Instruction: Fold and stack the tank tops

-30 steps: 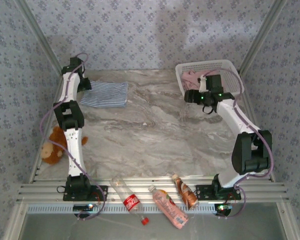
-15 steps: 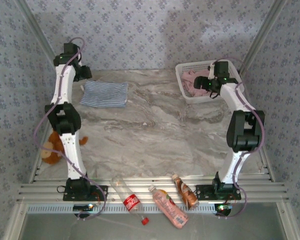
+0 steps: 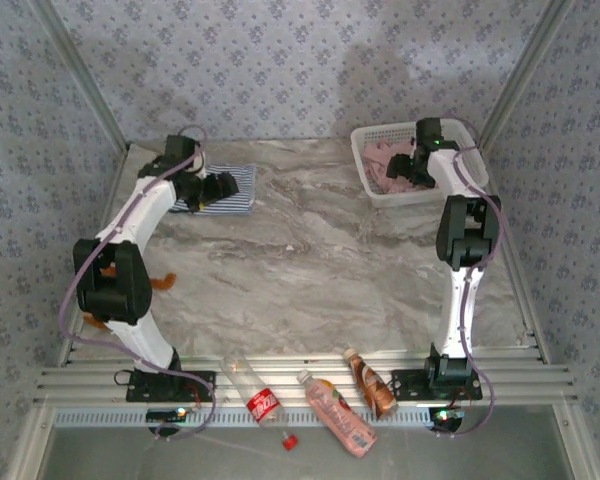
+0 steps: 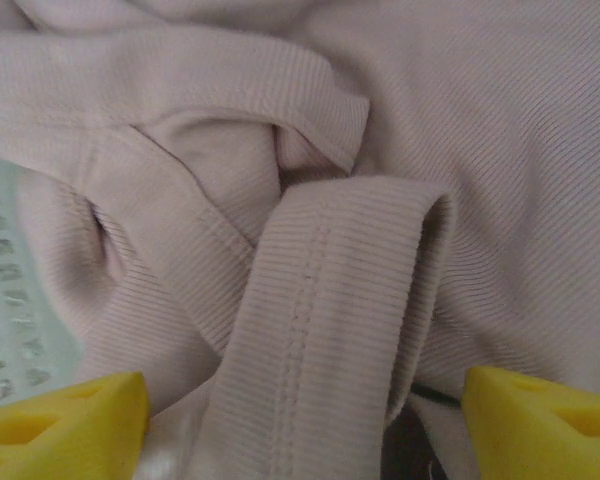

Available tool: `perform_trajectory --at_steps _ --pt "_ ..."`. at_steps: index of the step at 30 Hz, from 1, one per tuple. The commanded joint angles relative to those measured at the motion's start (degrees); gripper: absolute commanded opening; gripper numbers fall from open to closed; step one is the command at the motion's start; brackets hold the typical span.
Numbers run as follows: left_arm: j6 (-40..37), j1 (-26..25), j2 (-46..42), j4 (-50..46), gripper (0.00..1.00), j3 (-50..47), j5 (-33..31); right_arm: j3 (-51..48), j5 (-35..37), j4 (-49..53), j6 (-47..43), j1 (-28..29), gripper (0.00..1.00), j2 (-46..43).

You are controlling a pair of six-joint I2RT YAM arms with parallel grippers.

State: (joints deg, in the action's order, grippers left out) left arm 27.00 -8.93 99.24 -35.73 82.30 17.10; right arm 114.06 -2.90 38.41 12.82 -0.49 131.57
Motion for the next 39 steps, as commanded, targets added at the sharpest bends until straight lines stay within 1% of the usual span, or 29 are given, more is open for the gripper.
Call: perform_trajectory --at_steps 1,3,4,5,7,9,10,11,13,16,19,23,26,29,34,36,39 --pt "6.1 -2.3 -3.4 9.7 0.79 -4.1 6.5 2.0 -1.9 3.5 1.2 0.2 0.79 2.4" --pt "8.2 -3.7 -4.0 12.1 0.8 -6.5 7.6 2.5 -4.1 3.2 1.4 0.1 0.72 3.5" --pt "9.8 -4.3 -4.3 14.5 0.8 -8.2 8.7 3.1 -5.1 3.4 1.4 0.1 0.64 4.1" --pt "11.1 -4.9 -4.6 16.3 0.8 -9.4 9.1 3.4 -6.0 3.2 1.3 -0.2 0.55 4.3" --pt "12.1 -6.2 -4.8 17.2 0.8 -10.2 9.1 3.1 -7.7 1.8 0.8 -0.6 0.27 3.2" --pt "12.4 -7.0 -5.1 17.4 0.8 -10.3 8.8 2.3 -7.7 -0.4 0.0 -0.6 0.09 0.3" --pt "12.6 -7.2 -5.2 17.6 0.8 -10.3 8.9 1.9 -7.7 -1.6 -0.3 -0.5 0.02 -1.7" --pt "12.7 -7.4 -5.2 17.5 0.8 -9.9 9.0 1.4 -7.8 -2.6 -0.4 -0.3 0.0 -3.5" --pt "12.8 -7.4 -5.2 16.8 0.8 -9.0 9.5 -0.6 -8.7 -6.3 -0.2 -0.2 0.0 -8.3" --pt "12.7 -7.4 -5.6 15.6 0.8 -7.3 9.9 -2.7 -8.3 -11.1 -0.4 0.0 0.0 -15.1" --pt "11.2 -7.4 -6.2 12.7 0.8 -4.5 9.7 -2.2 -11.1 -12.9 -0.7 0.7 0.0 -20.6" --pt "9.6 -7.2 -8.2 8.8 0.8 -1.7 8.4 -1.6 -13.3 -13.9 -2.4 3.4 0.0 -27.8" --pt "8.6 -6.7 -10.8 6.0 0.8 0.0 7.0 -2.0 -16.5 -13.5 -0.5 5.9 0.0 -33.1" --pt "6.9 -6.2 -13.7 2.6 0.8 1.7 4.8 -4.9 -17.6 -12.8 0.5 10.3 0.0 -38.7" --pt "5.6 -5.0 -18.4 -1.2 0.8 2.2 4.7 -8.5 -17.3 -13.9 -0.2 19.3 0.0 -47.7" --pt "5.1 -4.6 -20.2 -2.1 0.8 1.3 4.9 -7.7 -17.7 -15.2 0.2 22.6 0.0 -49.7" --pt "5.3 -4.1 -22.9 -2.4 0.8 -1.2 5.0 -2.9 -18.2 -14.6 -2.1 27.5 0.0 -50.8"
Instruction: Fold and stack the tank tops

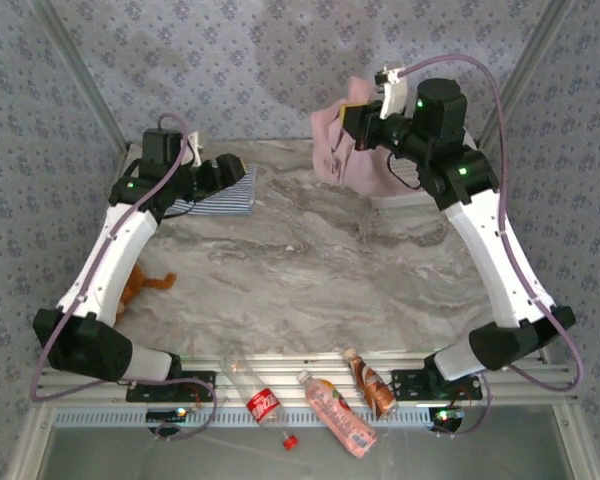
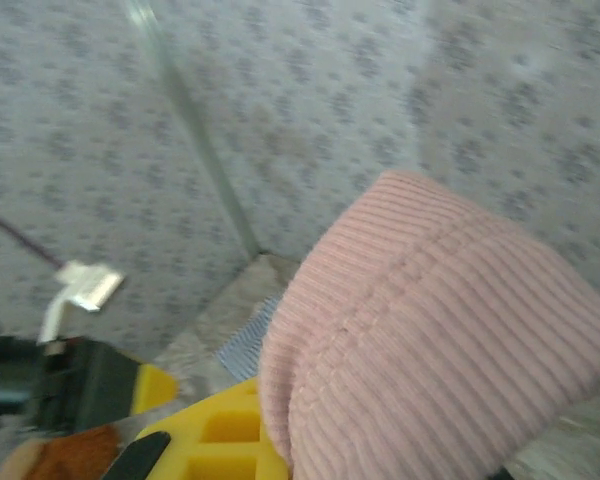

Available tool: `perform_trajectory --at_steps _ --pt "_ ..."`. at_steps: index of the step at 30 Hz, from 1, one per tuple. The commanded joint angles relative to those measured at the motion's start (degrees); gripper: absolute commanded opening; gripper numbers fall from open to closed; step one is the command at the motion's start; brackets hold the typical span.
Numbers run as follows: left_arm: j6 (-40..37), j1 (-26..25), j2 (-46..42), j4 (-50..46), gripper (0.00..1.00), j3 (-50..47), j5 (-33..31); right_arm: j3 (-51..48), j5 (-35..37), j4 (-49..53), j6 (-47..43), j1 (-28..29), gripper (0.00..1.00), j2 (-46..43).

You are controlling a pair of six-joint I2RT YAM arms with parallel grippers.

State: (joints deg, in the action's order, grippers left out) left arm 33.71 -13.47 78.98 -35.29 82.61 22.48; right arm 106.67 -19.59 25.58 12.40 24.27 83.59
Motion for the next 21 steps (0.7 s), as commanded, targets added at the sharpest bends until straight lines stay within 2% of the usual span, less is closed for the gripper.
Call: perform_trajectory --at_steps 1,4,7,13,17,21 --pt "-1.3 0.5 -3.4 -2.7 0.8 -2.5 -0.4 5.7 -1.8 -2.2 -2.0 4.1 0.0 -3.0" --pt "-0.5 0.7 -5.7 -2.3 0.79 -5.1 -0.6 8.0 -3.8 -3.8 -1.7 7.4 0.0 -3.1" --pt "-0.3 0.9 -7.4 -2.5 0.8 -6.5 -1.3 9.4 -2.3 -3.4 -4.2 11.1 0.0 -3.0" --pt "-1.3 2.0 -9.8 -5.3 0.79 -7.3 -2.1 6.7 -1.7 -3.3 -1.5 12.4 0.0 -2.0" --pt "-2.0 2.9 -11.1 -7.4 0.79 -9.0 -3.9 -5.9 -2.1 -4.0 3.6 11.3 0.0 -2.8" --pt "-0.3 2.9 -11.0 -5.7 0.79 -14.1 -2.0 -22.2 -2.0 -8.1 5.4 9.1 0.0 -3.0"
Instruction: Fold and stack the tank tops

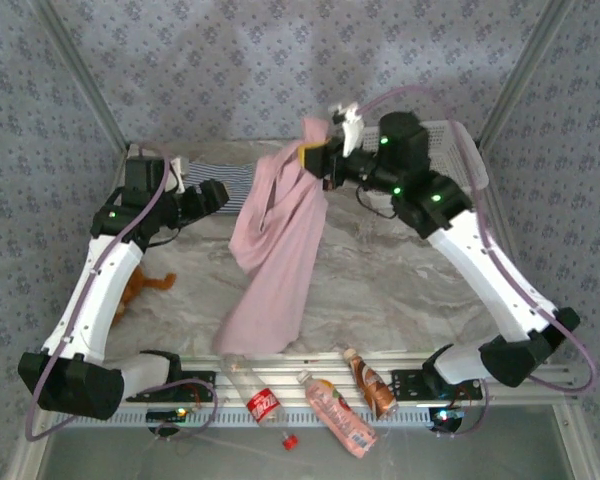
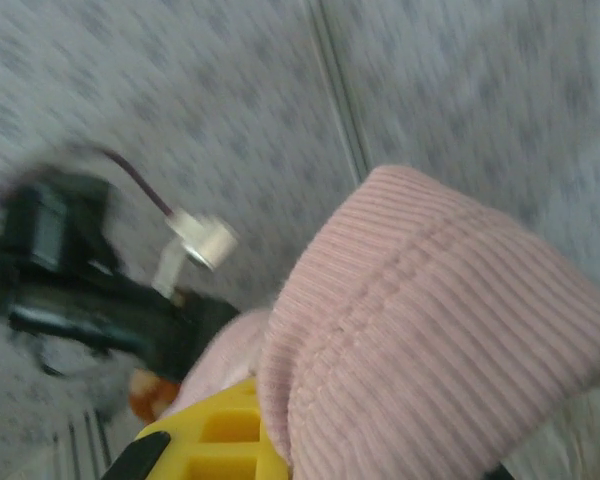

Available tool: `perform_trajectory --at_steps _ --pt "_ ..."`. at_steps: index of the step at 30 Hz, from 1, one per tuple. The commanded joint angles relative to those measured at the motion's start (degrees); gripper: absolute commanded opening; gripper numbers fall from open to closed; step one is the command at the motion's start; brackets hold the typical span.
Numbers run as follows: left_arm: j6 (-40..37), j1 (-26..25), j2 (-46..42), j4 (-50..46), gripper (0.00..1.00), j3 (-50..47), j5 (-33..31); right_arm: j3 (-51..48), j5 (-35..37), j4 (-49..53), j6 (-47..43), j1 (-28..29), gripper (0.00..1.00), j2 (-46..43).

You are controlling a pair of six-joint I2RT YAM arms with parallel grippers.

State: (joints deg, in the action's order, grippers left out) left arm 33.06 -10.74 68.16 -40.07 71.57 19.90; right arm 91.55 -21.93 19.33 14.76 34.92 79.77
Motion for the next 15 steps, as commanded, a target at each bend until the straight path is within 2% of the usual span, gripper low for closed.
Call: perform_trajectory --at_steps 1,6,13,15 --pt "1.0 0.2 -0.1 0.0 0.79 -5.0 1.1 -10.8 0.9 -4.2 3.5 -2.3 0.0 1.1" --pt "3.7 -2.1 1.4 4.4 0.78 -12.7 1.0 -22.5 5.4 -11.4 4.0 -3.8 0.0 5.6" --pt "2.4 -9.3 5.5 3.4 0.78 -16.4 -3.7 -21.3 10.2 -13.9 0.6 -7.5 0.01 14.0" --pt "2.0 -10.5 6.5 3.4 0.78 -17.5 -4.9 -19.6 9.0 -13.5 0.3 -9.1 0.02 16.3"
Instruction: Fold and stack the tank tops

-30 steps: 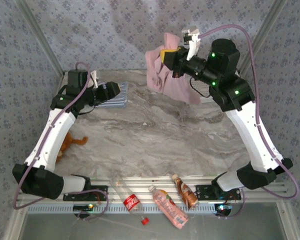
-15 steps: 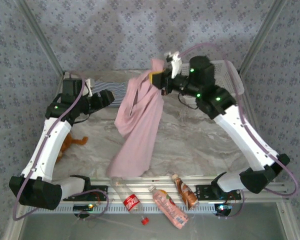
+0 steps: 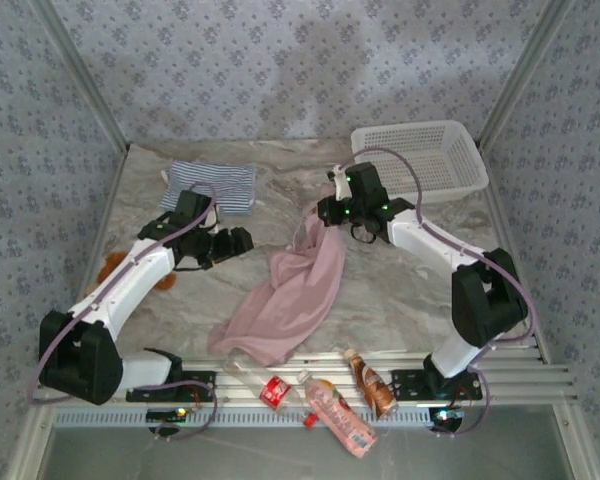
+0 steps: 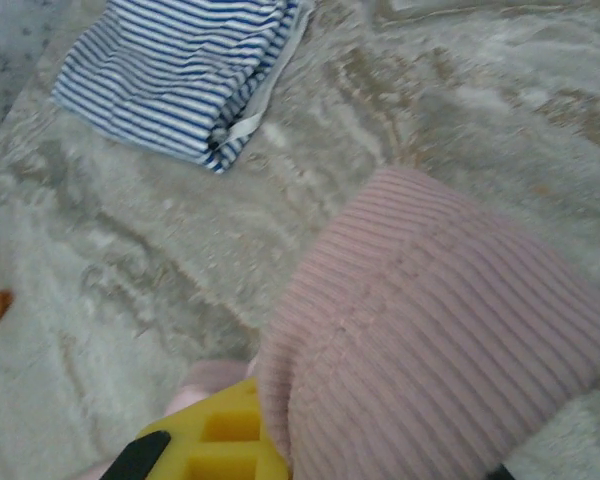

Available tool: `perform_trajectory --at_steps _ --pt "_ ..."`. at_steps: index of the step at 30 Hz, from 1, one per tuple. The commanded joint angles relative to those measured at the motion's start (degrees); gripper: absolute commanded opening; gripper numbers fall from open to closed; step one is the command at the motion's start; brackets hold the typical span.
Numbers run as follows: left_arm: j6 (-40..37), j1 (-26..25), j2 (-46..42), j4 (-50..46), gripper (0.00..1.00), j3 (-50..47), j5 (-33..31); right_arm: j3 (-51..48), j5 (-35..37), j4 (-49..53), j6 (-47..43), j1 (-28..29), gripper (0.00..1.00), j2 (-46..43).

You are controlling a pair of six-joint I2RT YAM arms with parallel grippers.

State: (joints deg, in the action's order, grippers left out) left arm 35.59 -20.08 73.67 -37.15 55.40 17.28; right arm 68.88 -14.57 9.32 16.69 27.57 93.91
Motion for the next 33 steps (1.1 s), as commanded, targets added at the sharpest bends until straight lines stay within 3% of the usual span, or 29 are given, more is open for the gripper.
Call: perform_trajectory --at_steps 1,6,17,24,26,33 --pt "-0.3 -1.7 1.6 1.1 0.77 -2.2 -2.5 3.4 1.6 -3.6 -1.9 -2.2 0.03 3.1" --pt "0.4 -3.9 6.5 4.2 0.76 -2.3 -3.0 6.1 0.1 0.0 -3.8 -3.5 0.12 6.8" --pt "-0.6 -11.2 24.7 4.8 0.69 13.7 -7.8 -0.1 -2.3 7.2 -4.9 -6.9 0.43 3.3" --pt "-4.2 -14.0 36.8 -5.4 0.64 26.0 -11.0 -5.9 -0.9 9.9 -6.3 -8.8 0.51 1.6" --pt "-5.3 -14.6 39.4 -9.9 0.63 28.7 -14.5 -6.8 -0.3 10.7 -7.3 -9.0 0.53 1.4" --pt "-7.0 -15.1 41.9 -13.8 0.55 30.7 -18.9 -7.9 0.4 11.1 -8.1 -9.3 0.55 5.0"
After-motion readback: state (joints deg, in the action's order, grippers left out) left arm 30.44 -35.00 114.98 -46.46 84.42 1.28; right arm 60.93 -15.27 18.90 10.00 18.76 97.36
